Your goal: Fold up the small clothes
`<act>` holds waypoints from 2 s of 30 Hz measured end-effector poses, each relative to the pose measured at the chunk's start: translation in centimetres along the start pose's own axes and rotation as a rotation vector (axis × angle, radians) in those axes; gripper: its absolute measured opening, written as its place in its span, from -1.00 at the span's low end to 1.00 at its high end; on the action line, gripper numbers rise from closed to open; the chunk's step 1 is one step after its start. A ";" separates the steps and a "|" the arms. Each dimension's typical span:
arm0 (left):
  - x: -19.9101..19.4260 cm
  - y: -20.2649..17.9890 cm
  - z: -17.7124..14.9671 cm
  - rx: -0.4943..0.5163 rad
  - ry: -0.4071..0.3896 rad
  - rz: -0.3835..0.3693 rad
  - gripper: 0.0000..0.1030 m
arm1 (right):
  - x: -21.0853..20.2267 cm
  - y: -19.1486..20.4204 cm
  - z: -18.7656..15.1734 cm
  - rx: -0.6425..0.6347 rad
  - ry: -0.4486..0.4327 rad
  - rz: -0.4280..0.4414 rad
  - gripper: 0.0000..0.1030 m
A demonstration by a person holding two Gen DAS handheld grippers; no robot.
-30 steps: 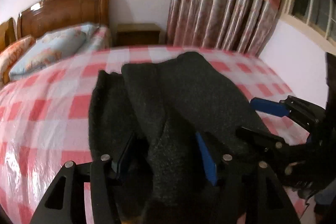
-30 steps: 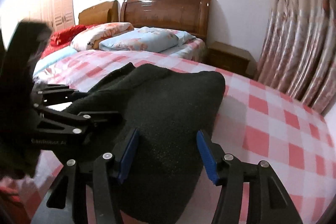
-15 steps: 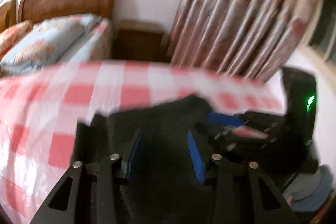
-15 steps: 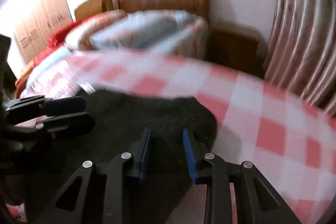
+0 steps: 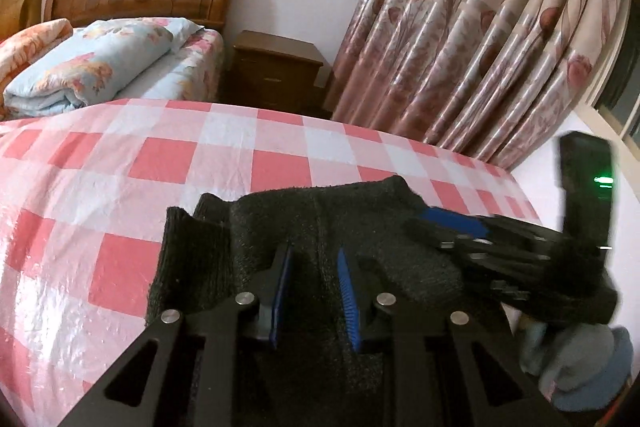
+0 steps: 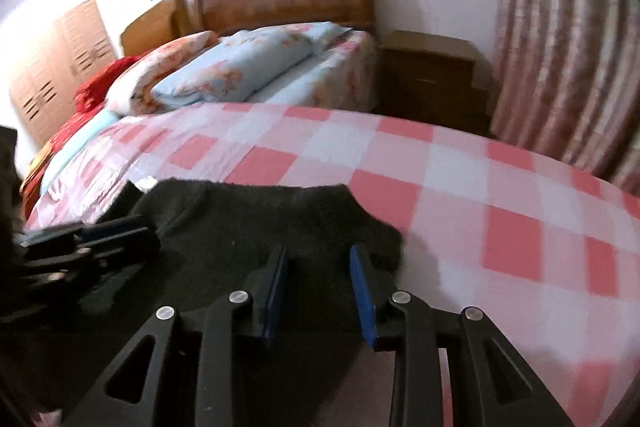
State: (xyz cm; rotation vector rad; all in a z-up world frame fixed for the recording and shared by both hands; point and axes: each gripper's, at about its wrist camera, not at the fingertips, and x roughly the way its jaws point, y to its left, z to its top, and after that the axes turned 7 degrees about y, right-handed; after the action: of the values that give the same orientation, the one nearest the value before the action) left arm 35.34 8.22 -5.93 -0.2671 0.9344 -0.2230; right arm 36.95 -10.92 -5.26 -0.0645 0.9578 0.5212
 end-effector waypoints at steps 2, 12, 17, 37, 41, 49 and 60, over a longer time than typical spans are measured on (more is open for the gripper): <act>0.0 0.0 0.1 0.000 0.002 -0.002 -0.54 | -3.2 0.6 -1.0 0.015 -0.062 -0.001 1.00; -0.2 0.1 0.1 0.009 0.013 -0.014 -0.53 | -7.5 4.9 -11.2 0.041 -0.130 0.011 1.00; -5.5 -2.3 -1.6 0.091 -0.019 0.062 -0.53 | -9.5 6.5 -11.3 0.014 -0.162 -0.081 1.00; -6.8 -4.1 -10.5 0.249 -0.100 0.258 0.07 | -9.5 9.2 -14.4 -0.003 -0.164 -0.143 1.00; -6.8 -4.1 -10.6 0.252 -0.103 0.267 0.10 | -8.9 8.2 -14.7 0.056 -0.172 -0.102 1.00; -6.9 -4.0 -10.7 0.215 -0.106 0.286 0.22 | -8.8 8.4 -15.2 0.071 -0.174 -0.109 1.00; -18.6 -9.8 -19.5 0.201 -0.395 0.490 0.27 | -18.0 13.4 -23.3 0.060 -0.346 -0.142 1.00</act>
State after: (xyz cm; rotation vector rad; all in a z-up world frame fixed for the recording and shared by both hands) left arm 7.99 2.05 0.31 0.1065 0.5554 0.1847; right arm 4.78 -12.82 -2.22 0.0118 0.6248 0.3572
